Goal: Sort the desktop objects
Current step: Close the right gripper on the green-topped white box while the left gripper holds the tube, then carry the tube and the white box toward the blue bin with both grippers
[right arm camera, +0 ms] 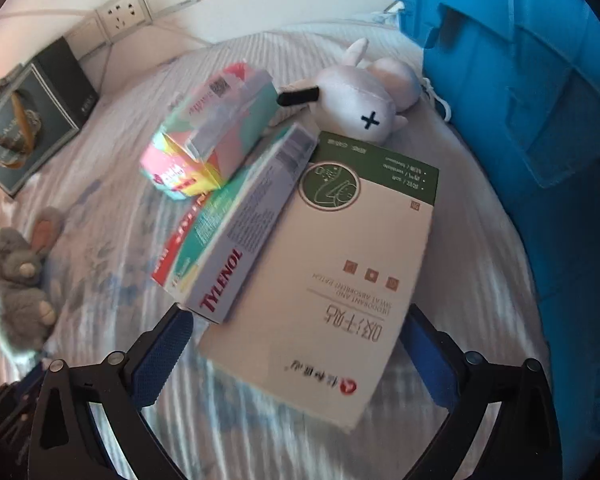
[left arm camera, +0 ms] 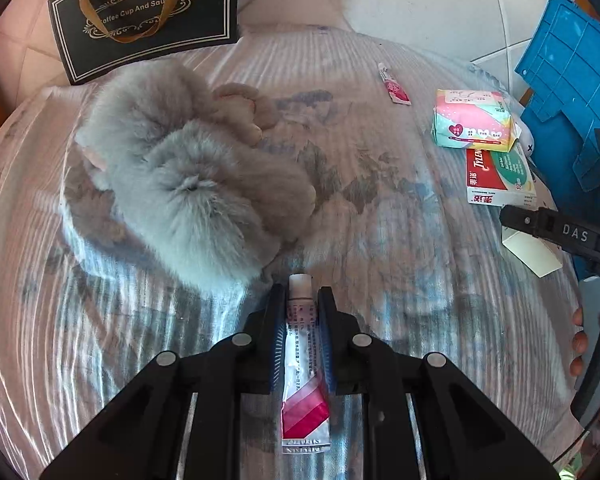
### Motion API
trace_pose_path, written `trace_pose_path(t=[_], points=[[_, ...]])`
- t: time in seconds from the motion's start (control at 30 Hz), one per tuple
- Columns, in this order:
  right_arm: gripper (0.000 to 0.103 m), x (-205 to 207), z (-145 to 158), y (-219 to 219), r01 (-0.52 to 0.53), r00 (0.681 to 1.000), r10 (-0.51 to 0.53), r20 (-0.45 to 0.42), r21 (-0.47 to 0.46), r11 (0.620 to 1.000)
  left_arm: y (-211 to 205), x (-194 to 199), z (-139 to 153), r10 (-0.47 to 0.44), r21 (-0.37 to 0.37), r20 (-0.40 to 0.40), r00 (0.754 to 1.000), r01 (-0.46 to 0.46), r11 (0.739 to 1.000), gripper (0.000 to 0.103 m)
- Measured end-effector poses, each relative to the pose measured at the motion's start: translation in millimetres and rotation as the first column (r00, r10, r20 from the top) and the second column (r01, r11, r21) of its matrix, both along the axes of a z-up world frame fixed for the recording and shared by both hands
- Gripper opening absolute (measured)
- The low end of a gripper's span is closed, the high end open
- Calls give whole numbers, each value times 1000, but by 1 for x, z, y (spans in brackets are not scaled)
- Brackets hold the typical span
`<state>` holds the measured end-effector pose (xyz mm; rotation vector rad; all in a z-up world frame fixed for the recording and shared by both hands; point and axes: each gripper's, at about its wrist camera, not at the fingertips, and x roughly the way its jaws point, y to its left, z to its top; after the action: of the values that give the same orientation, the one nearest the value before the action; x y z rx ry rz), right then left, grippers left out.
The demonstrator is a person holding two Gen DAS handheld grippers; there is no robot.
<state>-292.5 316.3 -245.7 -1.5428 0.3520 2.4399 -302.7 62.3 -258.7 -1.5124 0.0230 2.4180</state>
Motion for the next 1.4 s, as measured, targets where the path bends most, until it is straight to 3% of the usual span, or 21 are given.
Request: trace_pose_path(t=[0.07, 0.13, 0.23, 0.47, 0.6, 0.87, 0.9, 0.97, 1.17, 1.2, 1.33, 1.4], points=[[102, -1, -7, 1, -1, 1000, 1, 30, -2, 1000, 1, 2, -1, -1, -3, -1, 1000, 1, 1000, 16], [89, 7, -7, -1, -14, 999, 14, 38, 12, 1000, 1, 4, 0, 2, -4, 3, 1000, -2, 1000, 16], [86, 26, -2, -7, -69, 997, 68, 45, 21, 997, 0, 11, 0, 7, 5, 12, 1000, -8, 1000, 16], [87, 100, -1, -42, -264, 955, 266, 135, -31, 964, -6, 37, 1, -6, 12, 34, 999, 6, 1000, 16], [100, 125, 3, -44, -271, 952, 282, 121, -100, 957, -6, 52, 3, -16, -1, 33, 999, 16, 1000, 16], [100, 97, 28, -30, -191, 978, 192, 78, -24, 981, 4, 69, 27, -54, -15, -37, 998, 54, 998, 16], [97, 92, 28, -30, -187, 979, 188, 84, -17, 982, 6, 71, 30, -58, -17, -45, 997, 57, 998, 16], [81, 85, 26, -31, -189, 976, 190, 102, -24, 982, 8, 72, 34, -64, -23, -56, 996, 63, 998, 16], [81, 91, 24, -33, -205, 971, 206, 125, -20, 979, -16, 69, 40, -8, 10, -42, 999, 8, 1000, 17], [81, 93, 24, -32, -203, 971, 205, 125, -27, 979, -21, 67, 38, 1, 12, -23, 1000, -1, 1000, 18], [85, 102, 20, -27, -210, 969, 215, 124, -54, 976, -33, 65, 31, 41, -8, 7, 999, -41, 999, 38], [85, 105, 17, -25, -205, 969, 212, 130, -62, 977, -34, 66, 27, 43, 17, 27, 999, -43, 999, 40]])
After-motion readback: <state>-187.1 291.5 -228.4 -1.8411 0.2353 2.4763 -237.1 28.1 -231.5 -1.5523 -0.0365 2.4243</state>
